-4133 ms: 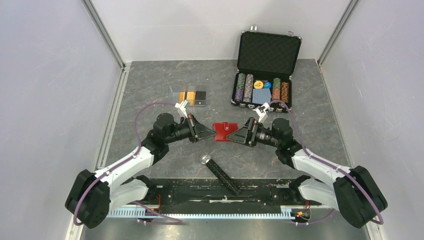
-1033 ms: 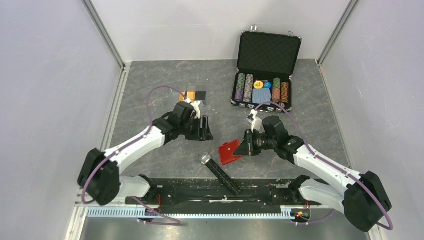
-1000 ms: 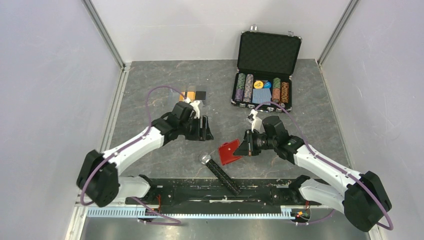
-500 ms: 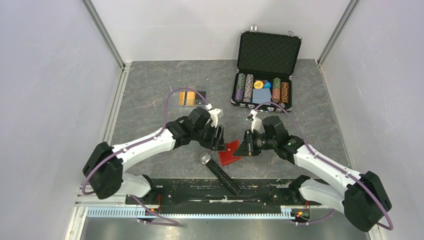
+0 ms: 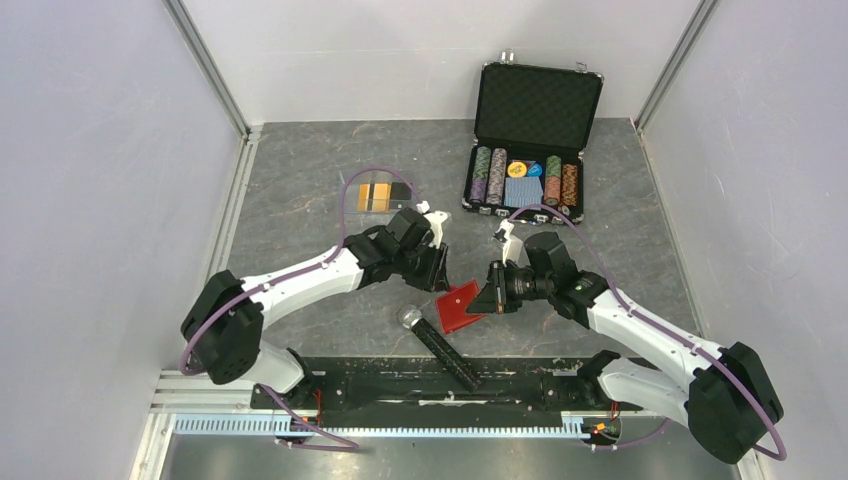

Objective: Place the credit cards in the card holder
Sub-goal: Open the card holder at the center of the board.

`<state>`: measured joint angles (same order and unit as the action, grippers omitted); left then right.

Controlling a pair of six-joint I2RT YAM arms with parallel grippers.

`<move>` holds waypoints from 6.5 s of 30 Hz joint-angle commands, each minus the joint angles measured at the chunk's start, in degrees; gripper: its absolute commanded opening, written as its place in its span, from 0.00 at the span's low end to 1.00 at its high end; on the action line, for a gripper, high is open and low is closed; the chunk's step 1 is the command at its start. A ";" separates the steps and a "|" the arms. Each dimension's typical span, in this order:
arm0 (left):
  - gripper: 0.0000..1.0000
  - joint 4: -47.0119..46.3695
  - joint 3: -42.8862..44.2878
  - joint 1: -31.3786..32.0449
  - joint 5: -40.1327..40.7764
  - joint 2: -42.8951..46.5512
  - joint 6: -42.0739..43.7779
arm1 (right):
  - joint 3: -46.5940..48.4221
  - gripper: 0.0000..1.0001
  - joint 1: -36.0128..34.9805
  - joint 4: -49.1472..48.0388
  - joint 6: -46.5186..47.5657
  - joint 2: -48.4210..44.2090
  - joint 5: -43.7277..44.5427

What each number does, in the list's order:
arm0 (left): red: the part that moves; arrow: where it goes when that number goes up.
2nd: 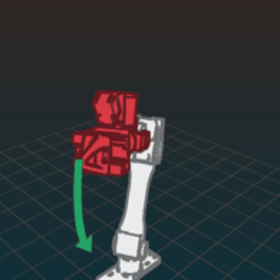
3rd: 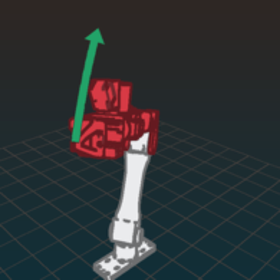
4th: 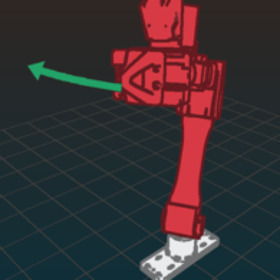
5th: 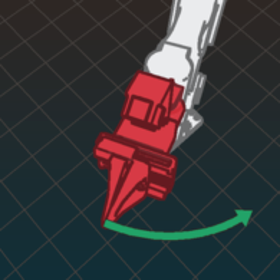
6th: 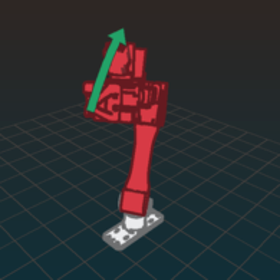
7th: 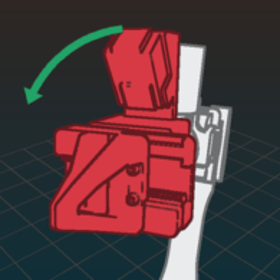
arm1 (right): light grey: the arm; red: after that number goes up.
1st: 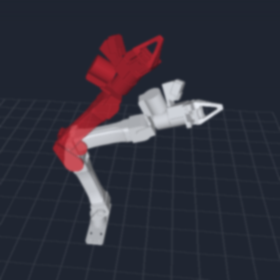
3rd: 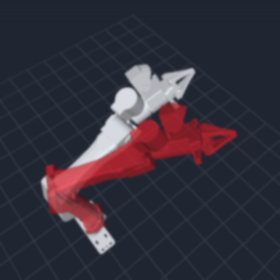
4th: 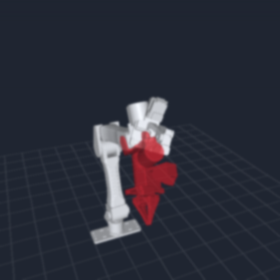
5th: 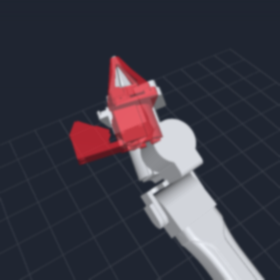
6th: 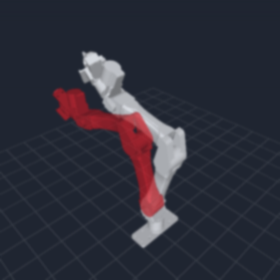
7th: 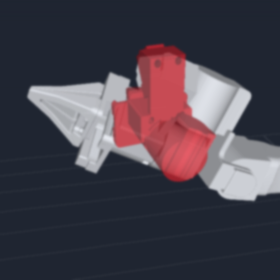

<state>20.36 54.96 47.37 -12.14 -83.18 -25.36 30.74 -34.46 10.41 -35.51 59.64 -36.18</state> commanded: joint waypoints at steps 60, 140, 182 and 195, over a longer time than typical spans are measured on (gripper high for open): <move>0.02 27.79 33.68 0.09 -15.97 4.54 17.82 | 17.60 0.96 -2.86 1.37 27.67 -1.84 4.75; 0.54 15.45 5.61 -0.16 -1.65 11.03 -0.94 | 16.37 0.00 -4.49 -5.27 7.35 0.11 8.85; 0.64 13.17 7.95 -2.81 -7.15 18.14 -6.93 | 15.31 0.00 -4.40 -2.71 4.53 -0.10 10.83; 0.79 12.58 3.66 -8.44 -9.28 18.55 -6.03 | 16.37 0.00 -3.42 -2.45 0.79 -0.17 10.50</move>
<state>30.85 57.67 39.29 -22.55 -64.45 -33.43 45.71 -38.11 8.73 -33.43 60.42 -25.76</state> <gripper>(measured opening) 0.786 0.015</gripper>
